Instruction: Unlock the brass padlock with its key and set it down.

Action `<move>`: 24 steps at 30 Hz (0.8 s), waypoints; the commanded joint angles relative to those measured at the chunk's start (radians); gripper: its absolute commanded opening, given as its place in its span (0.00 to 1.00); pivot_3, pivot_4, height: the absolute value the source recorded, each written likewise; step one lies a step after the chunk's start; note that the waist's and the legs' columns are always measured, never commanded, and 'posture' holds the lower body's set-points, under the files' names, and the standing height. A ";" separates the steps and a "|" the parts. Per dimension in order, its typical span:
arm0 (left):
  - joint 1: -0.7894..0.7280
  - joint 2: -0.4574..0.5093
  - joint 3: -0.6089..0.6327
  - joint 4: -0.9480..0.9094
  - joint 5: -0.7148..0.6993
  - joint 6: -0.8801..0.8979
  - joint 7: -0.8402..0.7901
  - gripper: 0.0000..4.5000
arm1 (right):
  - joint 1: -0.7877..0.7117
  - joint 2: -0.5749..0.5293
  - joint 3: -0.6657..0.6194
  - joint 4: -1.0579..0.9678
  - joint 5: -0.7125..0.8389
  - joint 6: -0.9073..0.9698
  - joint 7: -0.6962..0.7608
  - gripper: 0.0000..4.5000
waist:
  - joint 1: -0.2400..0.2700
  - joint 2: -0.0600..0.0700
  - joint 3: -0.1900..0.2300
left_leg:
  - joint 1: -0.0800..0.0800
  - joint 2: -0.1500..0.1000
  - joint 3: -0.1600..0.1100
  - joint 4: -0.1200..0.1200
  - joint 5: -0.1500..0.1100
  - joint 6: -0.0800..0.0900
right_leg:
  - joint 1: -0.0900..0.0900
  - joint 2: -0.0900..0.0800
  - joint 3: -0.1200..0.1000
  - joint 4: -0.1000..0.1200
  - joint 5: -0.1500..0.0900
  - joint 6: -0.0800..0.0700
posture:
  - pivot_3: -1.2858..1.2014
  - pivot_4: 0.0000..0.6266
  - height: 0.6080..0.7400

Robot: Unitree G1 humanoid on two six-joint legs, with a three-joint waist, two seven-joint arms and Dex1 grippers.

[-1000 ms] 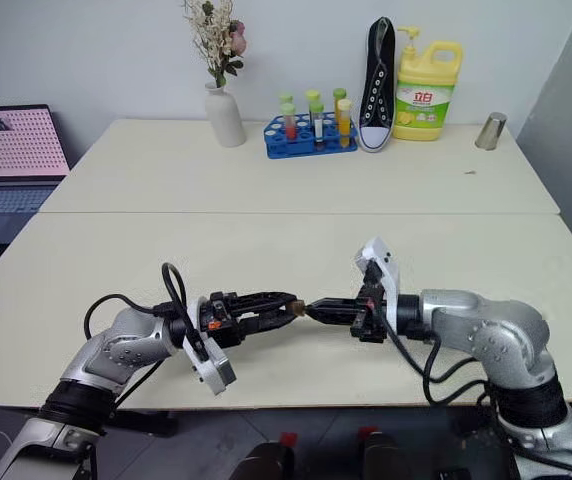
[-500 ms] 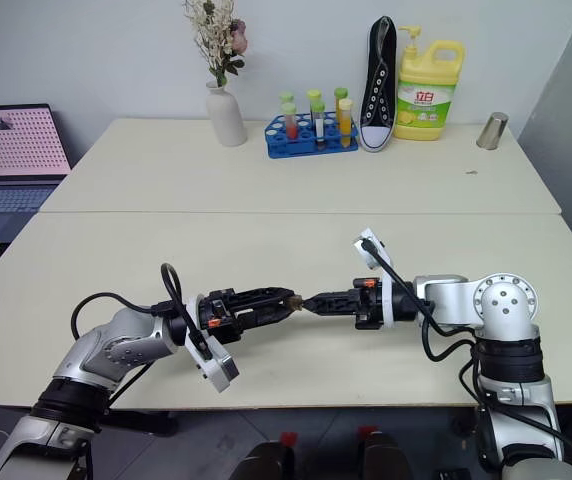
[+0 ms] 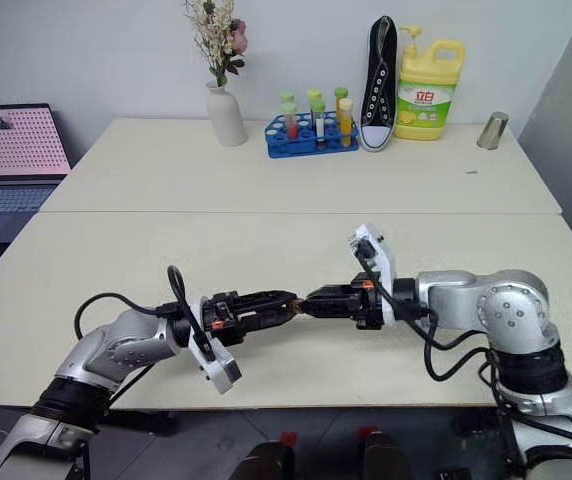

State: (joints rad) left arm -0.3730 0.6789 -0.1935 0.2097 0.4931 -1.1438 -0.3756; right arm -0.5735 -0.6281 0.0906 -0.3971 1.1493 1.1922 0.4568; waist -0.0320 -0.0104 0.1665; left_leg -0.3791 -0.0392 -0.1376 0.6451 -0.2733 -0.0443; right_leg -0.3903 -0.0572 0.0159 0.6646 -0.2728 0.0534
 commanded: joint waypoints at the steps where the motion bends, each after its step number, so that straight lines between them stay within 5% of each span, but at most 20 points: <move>1: -0.006 0.014 -0.005 -0.017 -0.023 0.003 0.007 0.21 | 0.040 -0.074 0.056 -0.061 -0.190 -0.186 0.173 0.71 | 0.000 0.000 0.000 | 0.000 0.000 0.000 0.000 0.000 0.000 | 0.000 0.000 0.000 0.000 0.000 0.000 | 0.52 0.24 1.00; 4: -0.005 0.010 -0.005 -0.024 -0.031 0.009 0.007 0.21 | 0.082 -0.108 0.079 -0.091 -0.289 -0.292 0.259 0.71 | 0.001 0.000 0.000 | 0.000 0.000 0.000 0.000 0.000 0.000 | 0.000 0.000 0.000 0.000 0.000 0.000 | 0.52 0.24 1.00; 24: -0.020 0.000 -0.033 -0.024 -0.038 0.017 0.008 0.21 | 0.060 0.078 0.110 -0.022 -0.339 -0.202 0.227 0.71 | 0.000 0.000 0.000 | 0.000 0.000 0.000 0.000 0.000 0.000 | 0.000 0.000 0.000 0.000 0.000 0.000 | 0.52 0.24 1.00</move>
State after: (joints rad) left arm -0.3862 0.6804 -0.2301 0.2089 0.4841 -1.1238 -0.3820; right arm -0.4965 -0.5578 0.2153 -0.4054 0.8075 0.9903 0.6771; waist -0.0316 -0.0103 0.1666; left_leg -0.3788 -0.0389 -0.1374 0.6451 -0.2732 -0.0445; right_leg -0.3904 -0.0571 0.0163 0.6647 -0.2727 0.0533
